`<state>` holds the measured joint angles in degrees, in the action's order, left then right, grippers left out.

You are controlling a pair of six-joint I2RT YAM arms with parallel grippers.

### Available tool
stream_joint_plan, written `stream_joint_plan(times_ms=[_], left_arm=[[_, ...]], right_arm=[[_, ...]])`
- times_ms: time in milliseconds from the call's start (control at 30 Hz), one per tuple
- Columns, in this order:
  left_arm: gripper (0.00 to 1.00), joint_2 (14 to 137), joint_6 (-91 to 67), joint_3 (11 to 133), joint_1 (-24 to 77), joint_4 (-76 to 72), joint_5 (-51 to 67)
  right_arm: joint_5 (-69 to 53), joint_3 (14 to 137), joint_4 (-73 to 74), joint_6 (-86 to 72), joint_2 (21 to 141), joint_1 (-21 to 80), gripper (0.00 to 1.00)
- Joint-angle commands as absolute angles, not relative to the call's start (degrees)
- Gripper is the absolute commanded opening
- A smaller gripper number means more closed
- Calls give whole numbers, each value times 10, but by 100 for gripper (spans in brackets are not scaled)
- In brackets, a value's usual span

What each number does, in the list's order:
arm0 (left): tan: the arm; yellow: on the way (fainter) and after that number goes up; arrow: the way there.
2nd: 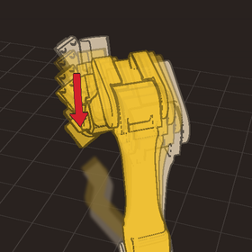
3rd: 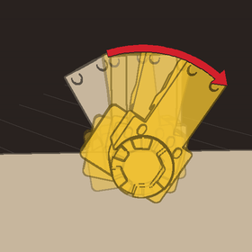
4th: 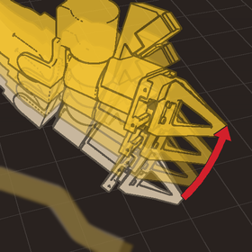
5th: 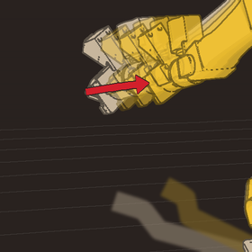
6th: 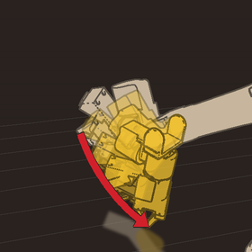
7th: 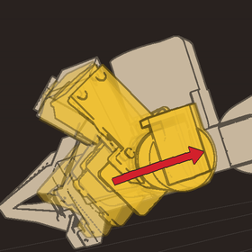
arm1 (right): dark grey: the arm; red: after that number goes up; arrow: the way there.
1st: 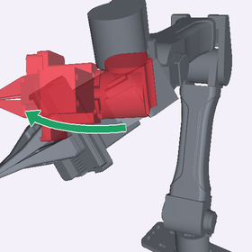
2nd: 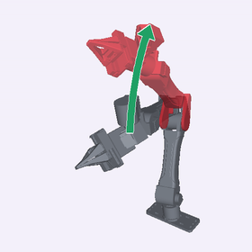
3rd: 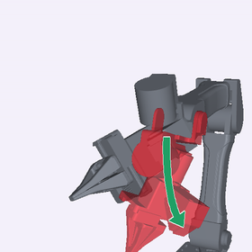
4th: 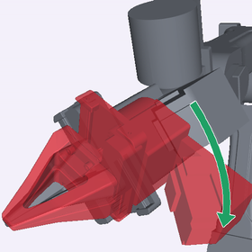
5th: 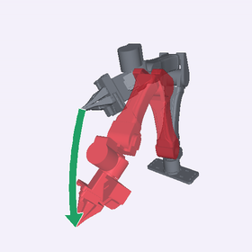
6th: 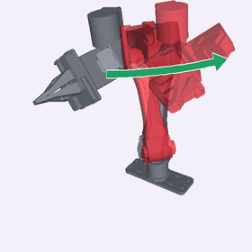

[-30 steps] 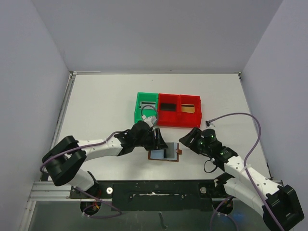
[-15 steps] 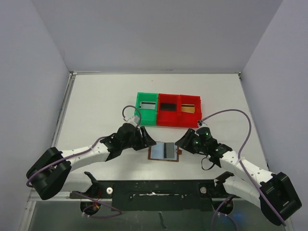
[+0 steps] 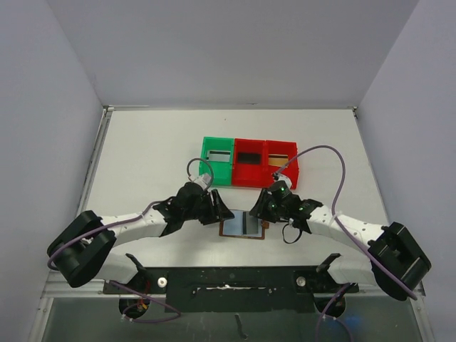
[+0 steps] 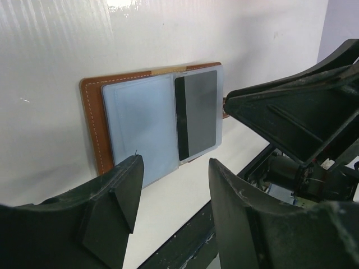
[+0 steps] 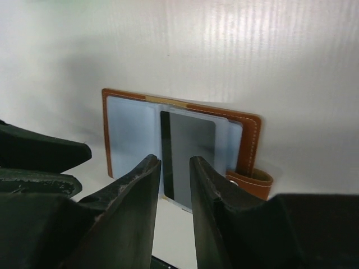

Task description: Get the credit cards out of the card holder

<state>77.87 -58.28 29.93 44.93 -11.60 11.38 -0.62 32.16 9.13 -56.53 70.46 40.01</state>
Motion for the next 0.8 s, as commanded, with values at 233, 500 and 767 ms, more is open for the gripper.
stream_joint_plan(times_ms=[233,500,767], left_arm=[[45,832,-571,356,460,-183,182],[42,880,-580,368,466,-201,189],[34,945,-640,364,473,-264,201]], right_arm=[[10,229,31,-603,722,384,27],[17,195,22,-625,702,372,22],[11,176,6,-635,698,365,22]])
